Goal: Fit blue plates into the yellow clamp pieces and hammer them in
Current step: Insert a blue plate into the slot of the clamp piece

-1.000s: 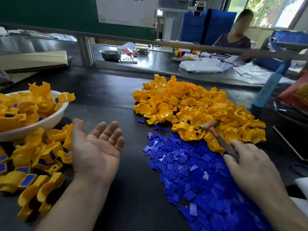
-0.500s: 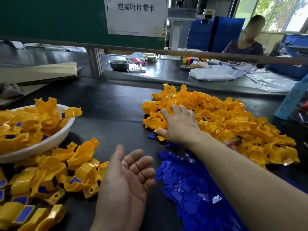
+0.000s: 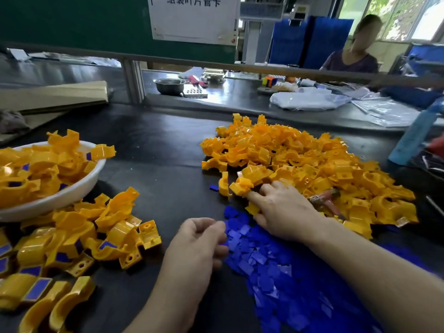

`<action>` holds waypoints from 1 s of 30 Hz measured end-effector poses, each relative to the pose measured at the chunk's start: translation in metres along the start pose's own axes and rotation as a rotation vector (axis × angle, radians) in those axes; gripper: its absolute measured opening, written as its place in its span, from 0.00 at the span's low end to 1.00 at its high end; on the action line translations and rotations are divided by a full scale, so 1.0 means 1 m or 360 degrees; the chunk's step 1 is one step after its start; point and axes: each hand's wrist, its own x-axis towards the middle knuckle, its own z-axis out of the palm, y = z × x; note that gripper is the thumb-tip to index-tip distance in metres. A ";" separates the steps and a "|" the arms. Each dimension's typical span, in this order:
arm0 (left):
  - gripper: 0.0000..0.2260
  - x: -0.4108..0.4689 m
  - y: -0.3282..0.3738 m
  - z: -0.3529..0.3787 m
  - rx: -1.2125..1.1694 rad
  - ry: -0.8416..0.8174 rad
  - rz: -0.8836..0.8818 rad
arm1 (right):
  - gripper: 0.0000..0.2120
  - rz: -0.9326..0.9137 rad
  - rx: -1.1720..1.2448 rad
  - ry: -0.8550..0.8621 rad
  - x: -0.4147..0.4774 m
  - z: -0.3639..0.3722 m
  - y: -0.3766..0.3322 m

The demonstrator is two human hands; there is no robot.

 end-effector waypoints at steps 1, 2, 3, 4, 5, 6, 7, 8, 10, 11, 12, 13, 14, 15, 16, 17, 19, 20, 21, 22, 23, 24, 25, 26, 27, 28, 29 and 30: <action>0.09 -0.001 -0.006 0.000 0.0340 0.0021 0.0149 | 0.22 -0.0004 0.0003 0.0043 -0.012 -0.001 0.001; 0.10 -0.002 -0.010 0.000 0.0667 0.0015 0.0298 | 0.21 -0.0008 0.0017 0.0078 -0.021 -0.003 0.001; 0.12 -0.005 -0.013 0.001 0.0926 -0.0009 0.0421 | 0.19 -0.0009 0.0031 0.0112 -0.029 -0.006 0.002; 0.13 -0.007 -0.015 0.002 0.1102 -0.0047 0.0515 | 0.16 -0.0009 0.0035 0.0153 -0.036 -0.010 0.002; 0.15 -0.008 -0.017 0.003 0.1217 -0.0080 0.0594 | 0.13 -0.0008 0.0027 0.0204 -0.042 -0.014 0.002; 0.16 -0.009 -0.018 0.004 0.1300 -0.0106 0.0674 | 0.09 0.0003 0.0021 0.0261 -0.047 -0.018 0.002; 0.16 -0.009 -0.020 0.005 0.1361 -0.0121 0.0746 | 0.06 0.0026 0.0032 0.0317 -0.053 -0.023 0.003; 0.16 -0.009 -0.020 0.005 0.1395 -0.0124 0.0791 | 0.05 0.0053 0.0054 0.0360 -0.057 -0.026 0.004; 0.15 -0.009 -0.020 0.004 0.1396 -0.0102 0.0803 | 0.07 0.0101 0.0100 0.0393 -0.066 -0.031 0.005; 0.15 -0.009 -0.019 0.004 0.1379 -0.0089 0.0790 | 0.08 0.0112 0.0129 0.0408 -0.070 -0.033 0.005; 0.14 -0.008 -0.018 0.004 0.1365 -0.0080 0.0775 | 0.09 0.0114 0.0157 0.0424 -0.074 -0.033 0.005; 0.14 -0.007 -0.018 0.004 0.1355 -0.0077 0.0761 | 0.09 0.0115 0.0181 0.0432 -0.079 -0.034 0.004; 0.14 -0.006 -0.017 0.004 0.1350 -0.0079 0.0750 | 0.09 0.0114 0.0203 0.0432 -0.084 -0.035 0.002; 0.14 -0.005 -0.017 0.003 0.1354 -0.0083 0.0743 | 0.09 0.0108 0.0220 0.0425 -0.089 -0.035 0.001; 0.14 -0.005 -0.017 0.003 0.1366 -0.0092 0.0743 | 0.09 0.0095 0.0228 0.0416 -0.094 -0.034 0.000; 0.13 -0.005 -0.017 0.002 0.1383 -0.0109 0.0745 | 0.09 0.0076 0.0220 0.0401 -0.099 -0.033 -0.002; 0.13 -0.006 -0.017 0.003 0.1417 -0.0153 0.0753 | 0.12 0.0023 0.0166 0.0307 -0.108 -0.030 -0.003; 0.13 -0.007 -0.018 0.003 0.1435 -0.0172 0.0761 | 0.14 -0.0008 0.0134 0.0239 -0.111 -0.028 -0.003; 0.14 -0.007 -0.018 0.004 0.1453 -0.0184 0.0777 | 0.15 -0.0039 0.0110 0.0184 -0.112 -0.027 -0.003; 0.14 -0.008 -0.018 0.004 0.1469 -0.0192 0.0797 | 0.16 -0.0063 0.0094 0.0155 -0.113 -0.026 -0.003; 0.14 -0.009 -0.018 0.005 0.1478 -0.0196 0.0819 | 0.16 -0.0075 0.0083 0.0144 -0.113 -0.027 -0.002; 0.14 -0.009 -0.019 0.005 0.1474 -0.0200 0.0838 | 0.16 -0.0074 0.0076 0.0146 -0.112 -0.028 -0.002; 0.14 -0.010 -0.019 0.005 0.1460 -0.0203 0.0852 | 0.16 -0.0055 0.0080 0.0162 -0.112 -0.030 -0.002; 0.14 -0.011 -0.019 0.005 0.1441 -0.0206 0.0864 | 0.14 -0.0016 0.0112 0.0197 -0.112 -0.030 -0.001; 0.14 -0.012 -0.019 0.005 0.1421 -0.0207 0.0878 | 0.13 0.0033 0.0178 0.0246 -0.112 -0.031 -0.001; 0.14 -0.013 -0.018 0.006 0.1400 -0.0211 0.0894 | 0.12 0.0082 0.0265 0.0306 -0.113 -0.031 0.000; 0.13 -0.013 -0.018 0.007 0.1379 -0.0218 0.0917 | 0.12 0.0141 0.0362 0.0371 -0.113 -0.032 0.000; 0.13 -0.014 -0.018 0.008 0.1358 -0.0226 0.0944 | 0.12 0.0214 0.0461 0.0433 -0.114 -0.033 -0.001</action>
